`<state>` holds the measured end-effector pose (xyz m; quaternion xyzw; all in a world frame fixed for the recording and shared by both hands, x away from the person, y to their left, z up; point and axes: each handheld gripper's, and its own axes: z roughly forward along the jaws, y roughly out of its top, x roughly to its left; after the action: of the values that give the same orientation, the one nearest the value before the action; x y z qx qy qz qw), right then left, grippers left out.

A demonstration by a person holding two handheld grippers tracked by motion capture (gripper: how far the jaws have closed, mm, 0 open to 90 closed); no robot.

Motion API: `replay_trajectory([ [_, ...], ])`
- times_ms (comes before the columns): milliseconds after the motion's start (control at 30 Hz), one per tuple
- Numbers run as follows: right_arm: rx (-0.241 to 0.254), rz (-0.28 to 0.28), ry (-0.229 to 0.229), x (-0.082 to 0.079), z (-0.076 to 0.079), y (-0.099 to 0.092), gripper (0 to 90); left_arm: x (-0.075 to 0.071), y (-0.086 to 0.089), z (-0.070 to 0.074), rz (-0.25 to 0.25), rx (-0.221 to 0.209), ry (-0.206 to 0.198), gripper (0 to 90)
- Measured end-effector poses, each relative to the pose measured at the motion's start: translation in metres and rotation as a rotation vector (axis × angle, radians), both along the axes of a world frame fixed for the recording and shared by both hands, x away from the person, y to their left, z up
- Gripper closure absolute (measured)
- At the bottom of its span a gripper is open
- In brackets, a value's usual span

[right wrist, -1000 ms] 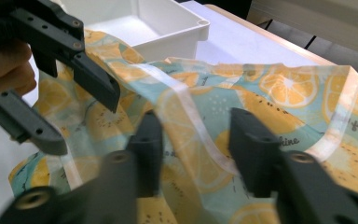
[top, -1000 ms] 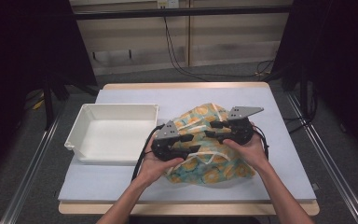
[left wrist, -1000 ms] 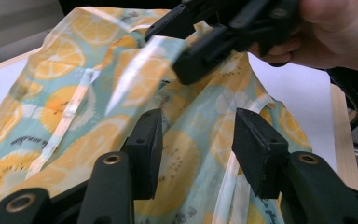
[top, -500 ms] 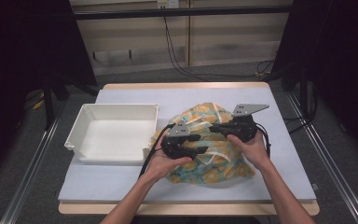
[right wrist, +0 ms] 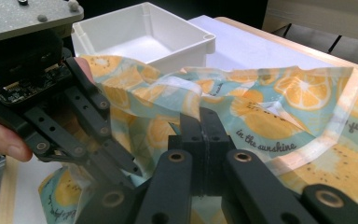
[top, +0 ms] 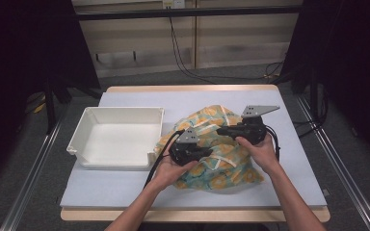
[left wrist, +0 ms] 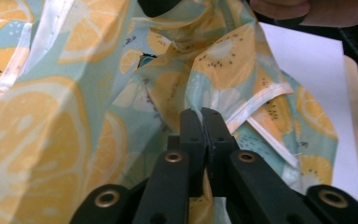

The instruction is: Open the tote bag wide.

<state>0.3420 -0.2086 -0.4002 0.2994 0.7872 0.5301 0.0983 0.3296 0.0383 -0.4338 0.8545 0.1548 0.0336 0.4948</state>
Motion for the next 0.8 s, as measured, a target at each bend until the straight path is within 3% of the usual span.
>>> replay_trajectory([
  [133,0.004,0.001,0.002,0.001,0.002,-0.001,90.0,-0.010,0.001,0.008,-0.033,-0.048,0.005,90.0],
  [300,0.018,-0.003,0.015,0.002,0.003,-0.008,90.0,-0.034,0.001,0.015,-0.093,-0.074,-0.012,90.0],
  [500,0.033,-0.014,0.025,0.006,0.004,-0.014,90.0,-0.050,0.000,0.014,-0.126,-0.091,-0.017,90.0],
  [800,0.059,-0.019,0.045,0.017,0.004,-0.019,90.0,-0.073,-0.002,0.014,-0.194,-0.077,-0.036,90.0],
])
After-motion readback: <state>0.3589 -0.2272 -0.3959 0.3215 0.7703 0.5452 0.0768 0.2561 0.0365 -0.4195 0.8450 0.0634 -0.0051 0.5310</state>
